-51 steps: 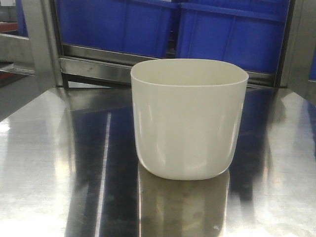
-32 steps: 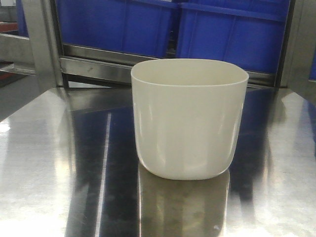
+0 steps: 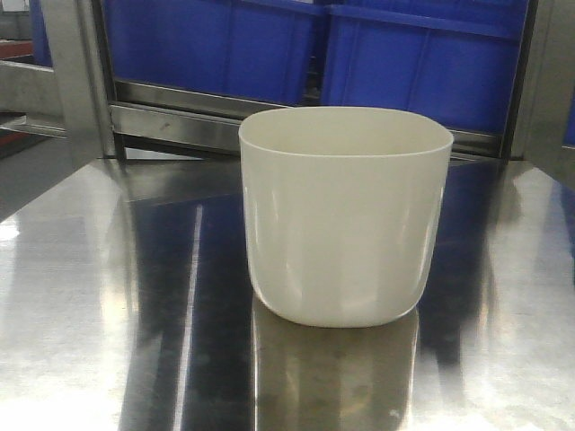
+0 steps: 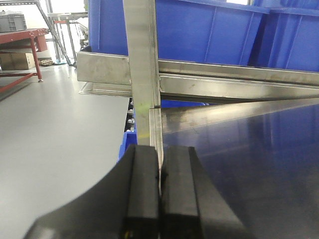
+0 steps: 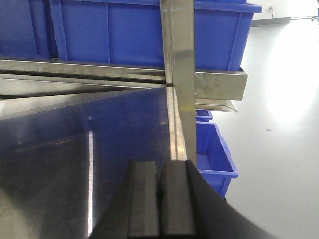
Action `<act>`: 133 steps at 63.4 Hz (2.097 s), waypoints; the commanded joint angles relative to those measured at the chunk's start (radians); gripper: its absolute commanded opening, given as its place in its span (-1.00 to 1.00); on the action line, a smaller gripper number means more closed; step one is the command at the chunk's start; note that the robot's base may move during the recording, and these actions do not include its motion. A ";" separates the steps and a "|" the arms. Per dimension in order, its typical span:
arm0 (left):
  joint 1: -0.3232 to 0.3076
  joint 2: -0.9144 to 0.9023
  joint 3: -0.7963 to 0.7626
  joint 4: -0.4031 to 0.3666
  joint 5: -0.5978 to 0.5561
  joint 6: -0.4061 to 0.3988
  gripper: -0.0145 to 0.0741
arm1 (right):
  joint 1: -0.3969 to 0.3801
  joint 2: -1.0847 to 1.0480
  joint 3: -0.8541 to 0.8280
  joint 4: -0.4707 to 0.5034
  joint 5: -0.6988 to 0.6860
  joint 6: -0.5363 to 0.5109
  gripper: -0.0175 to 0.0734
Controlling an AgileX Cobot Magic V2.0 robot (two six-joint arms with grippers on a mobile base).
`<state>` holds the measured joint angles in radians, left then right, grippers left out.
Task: Move white bin to right shelf second layer
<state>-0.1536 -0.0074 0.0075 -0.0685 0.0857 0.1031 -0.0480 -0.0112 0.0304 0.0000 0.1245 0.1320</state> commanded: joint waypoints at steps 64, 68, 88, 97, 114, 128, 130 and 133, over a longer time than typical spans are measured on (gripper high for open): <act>-0.006 -0.014 0.037 -0.005 -0.086 -0.004 -0.48 | -0.002 0.489 -0.360 -0.010 -0.173 0.036 -0.49; -0.006 -0.014 0.037 -0.005 -0.086 -0.004 -0.48 | -0.002 0.585 -0.471 -0.010 -0.139 0.036 -0.49; -0.006 -0.014 0.037 -0.005 -0.086 -0.004 -0.48 | 0.039 1.017 -1.008 0.137 0.329 0.036 -0.49; -0.006 -0.014 0.037 -0.005 -0.086 -0.004 -0.48 | 0.190 1.189 -1.175 0.171 0.571 0.023 -0.49; -0.006 -0.014 0.037 -0.005 -0.086 -0.004 -0.48 | 0.425 1.375 -1.272 0.147 0.653 -0.041 -0.49; -0.006 -0.014 0.037 -0.005 -0.086 -0.004 -0.48 | 0.456 1.410 -1.273 0.148 0.626 -0.041 -0.13; -0.006 -0.014 0.037 -0.005 -0.086 -0.004 -0.48 | 0.456 1.410 -1.273 0.150 0.620 -0.041 0.05; -0.006 -0.014 0.037 -0.005 -0.086 -0.004 -0.48 | 0.456 1.410 -1.273 0.156 0.613 -0.041 0.40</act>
<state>-0.1536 -0.0074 0.0075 -0.0685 0.0857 0.1031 0.4064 1.4323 -1.2048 0.1500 0.8032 0.1044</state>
